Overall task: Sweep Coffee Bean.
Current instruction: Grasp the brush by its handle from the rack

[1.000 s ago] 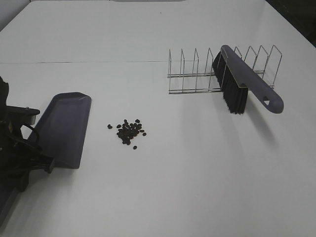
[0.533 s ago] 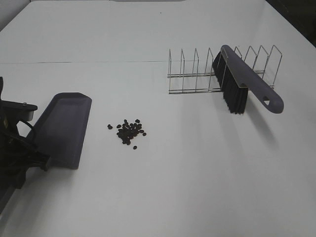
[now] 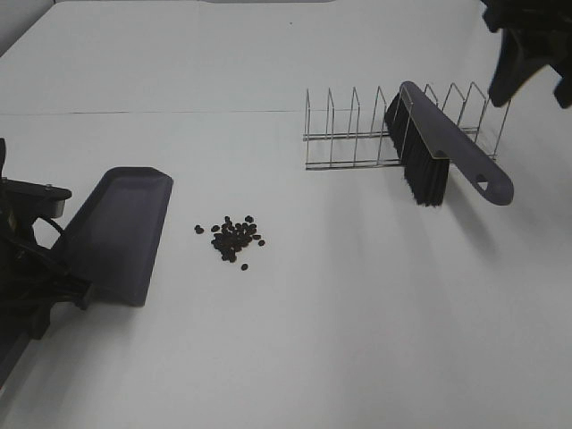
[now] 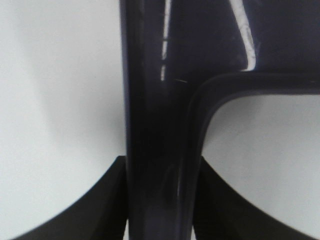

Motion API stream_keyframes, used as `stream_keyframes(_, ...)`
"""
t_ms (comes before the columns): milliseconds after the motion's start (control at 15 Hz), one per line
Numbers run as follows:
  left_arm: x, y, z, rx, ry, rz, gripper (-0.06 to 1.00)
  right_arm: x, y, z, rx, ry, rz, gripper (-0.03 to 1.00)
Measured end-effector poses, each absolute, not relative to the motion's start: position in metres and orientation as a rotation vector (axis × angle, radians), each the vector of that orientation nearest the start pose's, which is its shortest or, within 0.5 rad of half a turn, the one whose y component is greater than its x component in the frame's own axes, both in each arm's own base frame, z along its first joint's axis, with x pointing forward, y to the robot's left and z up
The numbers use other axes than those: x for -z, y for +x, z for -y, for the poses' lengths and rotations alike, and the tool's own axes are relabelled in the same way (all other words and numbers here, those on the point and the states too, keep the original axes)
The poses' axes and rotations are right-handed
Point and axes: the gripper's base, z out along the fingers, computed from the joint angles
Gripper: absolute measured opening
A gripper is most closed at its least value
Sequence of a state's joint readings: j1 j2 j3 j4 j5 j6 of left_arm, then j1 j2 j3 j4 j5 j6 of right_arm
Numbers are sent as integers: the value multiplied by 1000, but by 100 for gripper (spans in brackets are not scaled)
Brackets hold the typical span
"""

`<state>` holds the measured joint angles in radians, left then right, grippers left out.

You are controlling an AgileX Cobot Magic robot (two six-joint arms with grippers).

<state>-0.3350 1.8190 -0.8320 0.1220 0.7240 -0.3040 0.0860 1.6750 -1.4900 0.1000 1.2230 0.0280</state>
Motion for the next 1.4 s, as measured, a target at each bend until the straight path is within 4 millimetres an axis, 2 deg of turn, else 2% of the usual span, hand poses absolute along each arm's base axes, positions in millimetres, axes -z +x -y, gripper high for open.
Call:
stream_keyframes(67, -114, 262, 84, -144, 203, -3158, 31, -302, 365, -40, -162, -57, -2893, 58)
stream_keyframes(133, -114, 262, 84, -144, 218, -3158, 31, -291, 408, -44, -159, -80, -2865, 58)
stream_keyframes(200, -114, 262, 83, -147, 219, -3162, 31, -285, 425, -45, -156, -105, -2850, 58)
stream_keyframes(267, -114, 262, 83, -149, 219, -3164, 31, -278, 433, -46, -154, -115, -2854, 58)
stream_keyframes(467, -114, 261, 83, -153, 218, -3173, 31, -239, 465, -49, -150, -144, -2891, 58)
stream_keyframes(600, -114, 261, 83, -146, 208, -3176, 31, -213, 475, -49, -139, -155, -2935, 58)
stream_keyframes(800, -114, 260, 84, -135, 197, -3180, 31, -189, 480, -44, -58, -176, -2982, 56)
stream_keyframes(933, -114, 260, 84, -134, 196, -3180, 31, -185, 481, -43, -46, -186, -2990, 56)
stream_keyframes(1067, -114, 260, 84, -134, 196, -3180, 31, -171, 483, -44, -48, -210, -3016, 56)
stream_keyframes(1200, -114, 260, 84, -134, 200, -3180, 31, -157, 484, -47, -114, -202, -3044, 55)
stream_keyframes(1400, -114, 260, 84, -134, 207, -3180, 31, -149, 484, -50, -156, -216, -3057, 53)
